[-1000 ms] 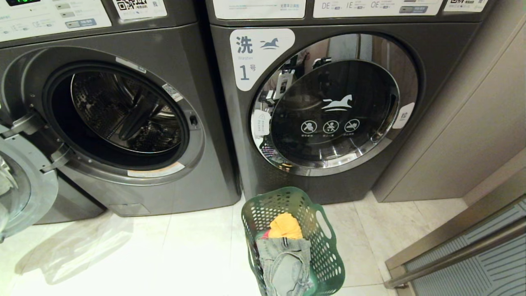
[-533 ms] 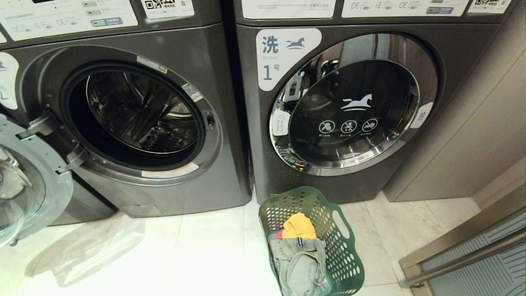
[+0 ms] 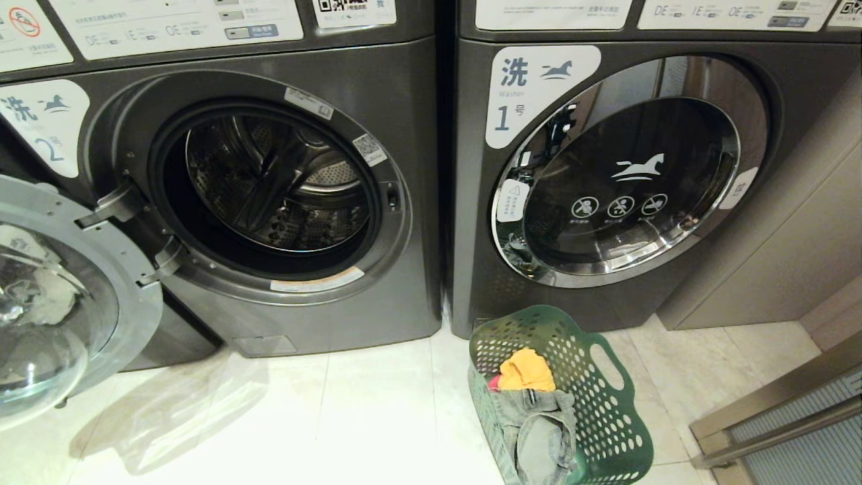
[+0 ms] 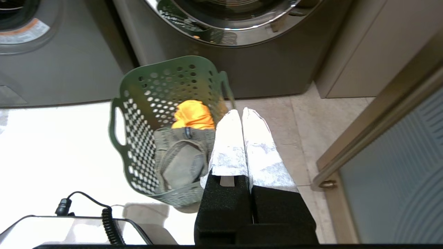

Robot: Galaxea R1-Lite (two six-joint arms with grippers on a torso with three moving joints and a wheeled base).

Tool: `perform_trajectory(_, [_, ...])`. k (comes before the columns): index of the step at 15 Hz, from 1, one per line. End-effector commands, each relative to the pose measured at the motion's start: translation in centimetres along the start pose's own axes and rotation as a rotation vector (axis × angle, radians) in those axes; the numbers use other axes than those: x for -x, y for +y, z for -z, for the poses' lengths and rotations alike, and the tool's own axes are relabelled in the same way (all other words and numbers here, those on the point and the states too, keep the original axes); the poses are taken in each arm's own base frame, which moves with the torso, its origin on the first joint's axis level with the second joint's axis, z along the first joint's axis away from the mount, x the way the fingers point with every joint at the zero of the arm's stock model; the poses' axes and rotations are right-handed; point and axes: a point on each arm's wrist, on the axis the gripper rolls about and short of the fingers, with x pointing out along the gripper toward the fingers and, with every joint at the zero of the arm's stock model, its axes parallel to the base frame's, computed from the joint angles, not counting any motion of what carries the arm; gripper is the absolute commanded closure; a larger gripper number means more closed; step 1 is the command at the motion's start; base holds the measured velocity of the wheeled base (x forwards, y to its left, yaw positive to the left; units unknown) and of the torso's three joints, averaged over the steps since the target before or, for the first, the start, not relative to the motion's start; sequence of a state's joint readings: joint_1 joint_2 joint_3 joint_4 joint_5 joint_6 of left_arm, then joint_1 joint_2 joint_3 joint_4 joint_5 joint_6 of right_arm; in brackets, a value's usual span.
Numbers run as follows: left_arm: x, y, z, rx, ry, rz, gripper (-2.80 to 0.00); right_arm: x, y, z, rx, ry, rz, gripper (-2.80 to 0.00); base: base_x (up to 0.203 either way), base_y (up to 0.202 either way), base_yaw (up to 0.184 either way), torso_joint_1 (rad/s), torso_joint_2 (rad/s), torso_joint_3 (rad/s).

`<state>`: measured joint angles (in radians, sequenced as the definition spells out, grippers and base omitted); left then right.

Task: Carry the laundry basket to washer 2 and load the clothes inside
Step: Place the clothes into the washing machine

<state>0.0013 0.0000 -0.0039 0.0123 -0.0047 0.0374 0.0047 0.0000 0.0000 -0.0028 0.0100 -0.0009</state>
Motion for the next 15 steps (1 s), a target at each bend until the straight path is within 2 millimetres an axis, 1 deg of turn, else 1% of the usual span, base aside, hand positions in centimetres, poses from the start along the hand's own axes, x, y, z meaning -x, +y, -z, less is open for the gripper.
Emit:
perform_trajectory(1, [-0.02,0.0,0.02,-0.001,0.002,0.0,0.0,-0.01,0.0,0.0,0.001,0.002,-0.001,0.0,0.0,0.194,-0.001,0.007,0.01,0.007])
perform_trajectory(15, [-0.02,0.0,0.02,0.001,0.002,0.0,0.0,-0.01,0.0,-0.01,0.001,0.001,-0.002,0.0,0.0,0.196,-0.001,0.002,0.0,0.002])
